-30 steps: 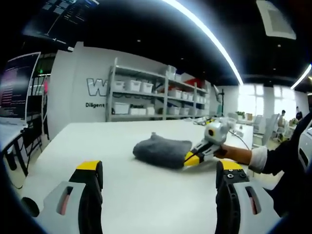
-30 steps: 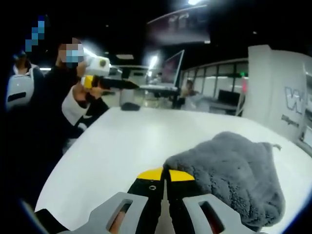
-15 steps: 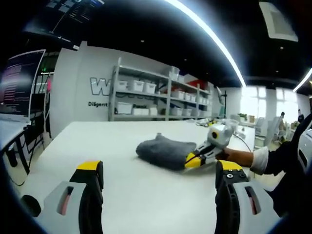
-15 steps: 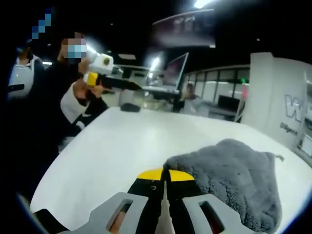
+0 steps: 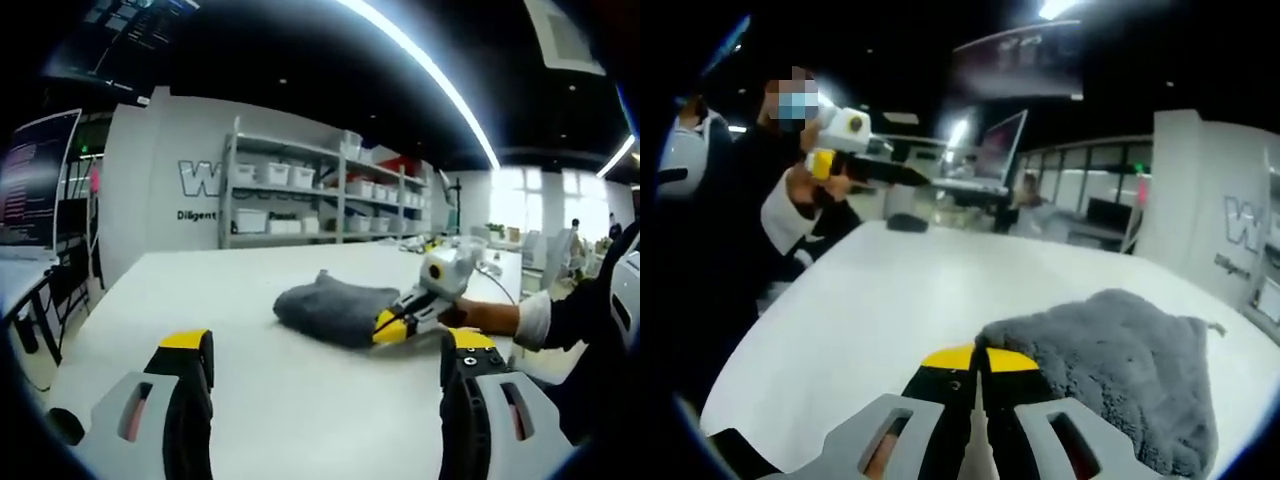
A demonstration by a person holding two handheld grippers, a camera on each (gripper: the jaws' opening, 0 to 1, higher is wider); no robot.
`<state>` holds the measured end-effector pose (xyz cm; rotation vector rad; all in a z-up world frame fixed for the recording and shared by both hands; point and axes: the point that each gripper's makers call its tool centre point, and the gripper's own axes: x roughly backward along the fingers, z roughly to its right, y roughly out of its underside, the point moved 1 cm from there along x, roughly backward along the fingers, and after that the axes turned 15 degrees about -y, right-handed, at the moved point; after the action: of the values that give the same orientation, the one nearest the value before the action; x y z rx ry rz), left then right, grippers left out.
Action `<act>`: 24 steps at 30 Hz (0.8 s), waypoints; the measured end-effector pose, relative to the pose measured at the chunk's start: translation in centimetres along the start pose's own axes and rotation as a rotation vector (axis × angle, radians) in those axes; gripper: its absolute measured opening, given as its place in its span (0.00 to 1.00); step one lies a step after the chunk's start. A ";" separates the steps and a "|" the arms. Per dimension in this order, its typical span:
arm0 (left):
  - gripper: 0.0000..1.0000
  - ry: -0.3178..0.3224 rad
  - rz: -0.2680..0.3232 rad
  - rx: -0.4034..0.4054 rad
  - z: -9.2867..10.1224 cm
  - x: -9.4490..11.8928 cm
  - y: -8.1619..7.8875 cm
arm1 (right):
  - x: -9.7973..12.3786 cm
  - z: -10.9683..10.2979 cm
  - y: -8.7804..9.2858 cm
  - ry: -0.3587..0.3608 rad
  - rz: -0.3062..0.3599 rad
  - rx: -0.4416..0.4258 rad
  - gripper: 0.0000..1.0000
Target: Open the folded towel by lifting each exposed corner and separating the folded layers until the towel lies flat within the target outline without major curled edges
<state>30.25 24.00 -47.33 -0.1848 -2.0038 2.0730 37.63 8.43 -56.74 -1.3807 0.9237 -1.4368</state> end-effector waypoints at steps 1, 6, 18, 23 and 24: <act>0.92 0.000 0.007 0.013 -0.1 0.0 -0.1 | 0.0 0.0 0.0 0.000 0.000 0.001 0.00; 0.93 0.011 0.006 0.032 0.1 -0.1 -0.1 | -0.2 0.0 0.0 -0.005 0.008 -0.008 0.00; 0.93 0.020 0.004 0.037 0.3 -0.3 0.1 | -0.3 -0.1 0.1 -0.025 0.011 -0.004 0.00; 0.92 0.024 0.030 0.022 0.7 -0.4 -0.2 | 0.1 -0.3 0.1 -0.026 0.008 0.020 0.03; 0.92 0.030 0.031 0.020 0.9 -0.5 -0.2 | 0.1 -0.4 0.1 -0.031 0.009 0.019 0.03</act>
<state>30.48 23.04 -47.16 -0.2435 -1.9746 2.0948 37.27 8.30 -56.81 -1.3796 0.8937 -1.4098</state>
